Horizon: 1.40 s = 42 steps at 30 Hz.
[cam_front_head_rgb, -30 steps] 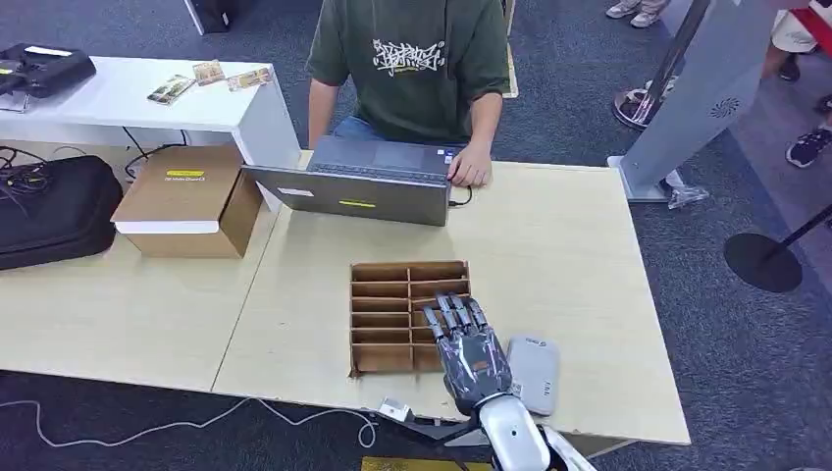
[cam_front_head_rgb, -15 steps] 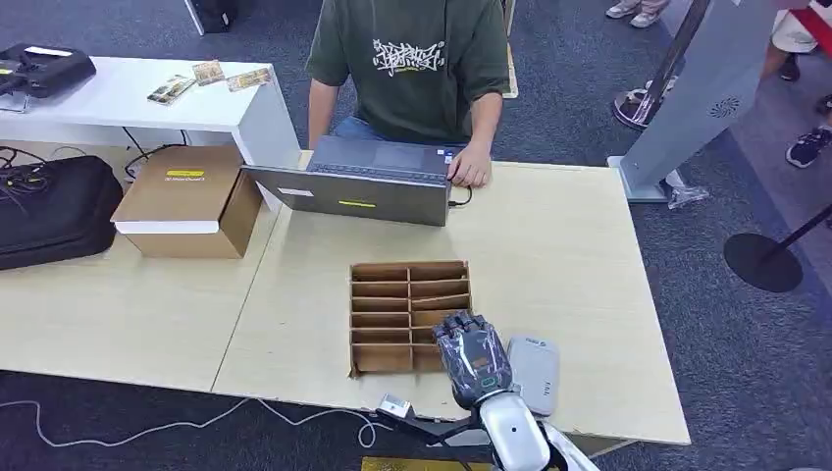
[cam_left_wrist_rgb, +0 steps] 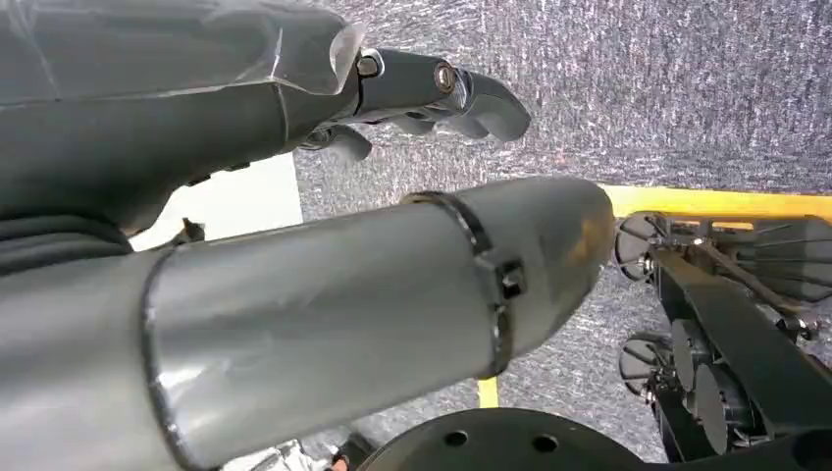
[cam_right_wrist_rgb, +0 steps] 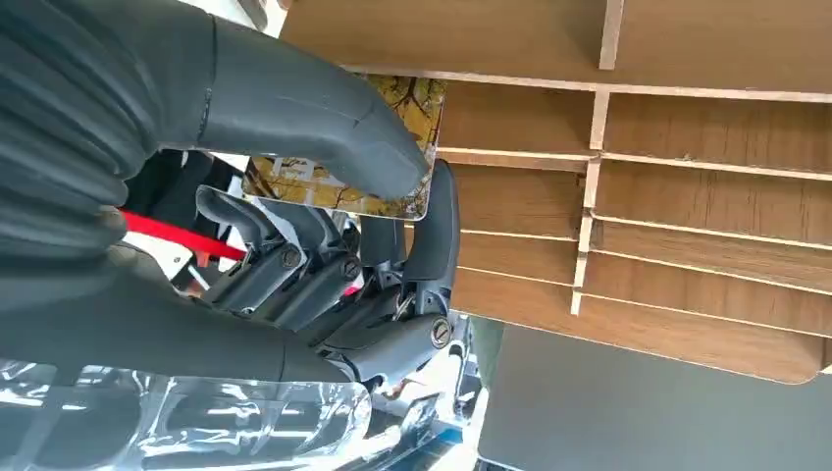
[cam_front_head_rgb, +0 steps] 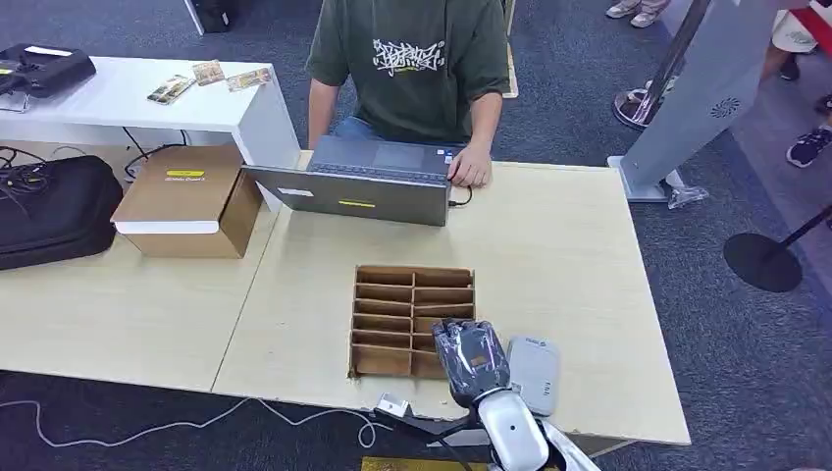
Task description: Pass the card to the sensor for recognition and then transmit it.
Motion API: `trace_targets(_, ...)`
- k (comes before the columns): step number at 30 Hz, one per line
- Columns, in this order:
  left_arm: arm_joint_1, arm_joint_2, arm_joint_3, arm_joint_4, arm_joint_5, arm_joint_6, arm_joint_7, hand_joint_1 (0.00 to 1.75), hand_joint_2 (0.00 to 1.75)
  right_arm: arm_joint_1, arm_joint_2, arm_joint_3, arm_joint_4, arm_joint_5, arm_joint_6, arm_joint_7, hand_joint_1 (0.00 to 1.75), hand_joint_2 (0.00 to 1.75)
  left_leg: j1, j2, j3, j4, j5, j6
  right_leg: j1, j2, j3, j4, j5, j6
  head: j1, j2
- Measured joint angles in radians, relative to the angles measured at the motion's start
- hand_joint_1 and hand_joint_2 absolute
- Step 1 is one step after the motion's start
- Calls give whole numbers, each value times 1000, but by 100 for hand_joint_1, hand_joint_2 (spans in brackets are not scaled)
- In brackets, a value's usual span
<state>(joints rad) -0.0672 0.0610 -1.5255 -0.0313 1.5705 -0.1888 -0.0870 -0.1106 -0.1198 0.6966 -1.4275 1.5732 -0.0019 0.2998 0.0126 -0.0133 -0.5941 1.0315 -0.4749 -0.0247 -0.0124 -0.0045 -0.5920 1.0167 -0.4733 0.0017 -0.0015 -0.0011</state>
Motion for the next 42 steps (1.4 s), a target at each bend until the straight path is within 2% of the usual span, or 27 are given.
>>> trace_targets(4,0,0,5,0,0,0,0,0,0,0,0,0,0,0,-4,0,175,175,0,0,0,0,0,0,0,0,0,0,0,0,0,0)
trace_targets(8,0,-2,6,0,0,0,0,0,0,-2,0,2,-2,0,-53,30,175,175,0,0,0,0,0,0,0,0,0,0,0,0,0,0)
trace_targets(13,0,-4,8,0,0,1,-3,0,0,-22,-4,13,-34,0,-146,132,175,175,0,0,0,0,0,0,0,0,0,0,0,0,0,0)
trace_targets(20,1,-11,11,0,0,1,-7,0,0,-53,-41,24,-151,0,-269,305,175,175,0,0,0,0,0,0,0,0,0,0,0,0,0,0)
trace_targets(24,1,-16,11,0,0,4,-9,0,0,-55,-77,15,-228,0,-369,340,175,175,0,0,0,0,0,0,0,0,0,0,0,0,0,0)
trace_targets(28,4,-21,11,0,0,5,-10,0,0,-16,-80,-58,-289,0,-460,261,175,175,0,0,0,0,0,0,0,0,0,0,0,0,0,0)
trace_targets(29,4,-24,11,0,0,5,-12,0,0,6,-74,-84,-302,0,-477,221,175,175,0,0,0,0,0,0,0,0,0,0,0,0,0,0)
trace_targets(33,10,-29,11,0,0,7,-21,0,0,96,12,-239,-340,0,-577,-4,175,175,0,1,0,0,-2,0,0,1,0,0,0,0,0,0)
trace_targets(35,10,-32,11,0,0,9,-21,0,0,125,90,-316,-344,-3,-653,-123,175,175,1,1,0,0,-2,0,0,1,-1,0,-1,0,0,0)
trace_targets(37,10,-35,11,0,-3,13,-21,0,0,133,157,-377,-343,-20,-673,-168,175,175,1,2,1,0,-1,0,0,2,-1,0,-1,0,0,0)
trace_targets(42,9,-35,11,0,-18,16,-21,0,0,91,248,-470,-309,-58,-670,-218,175,175,0,3,1,0,-1,0,0,3,0,1,0,0,0,0)
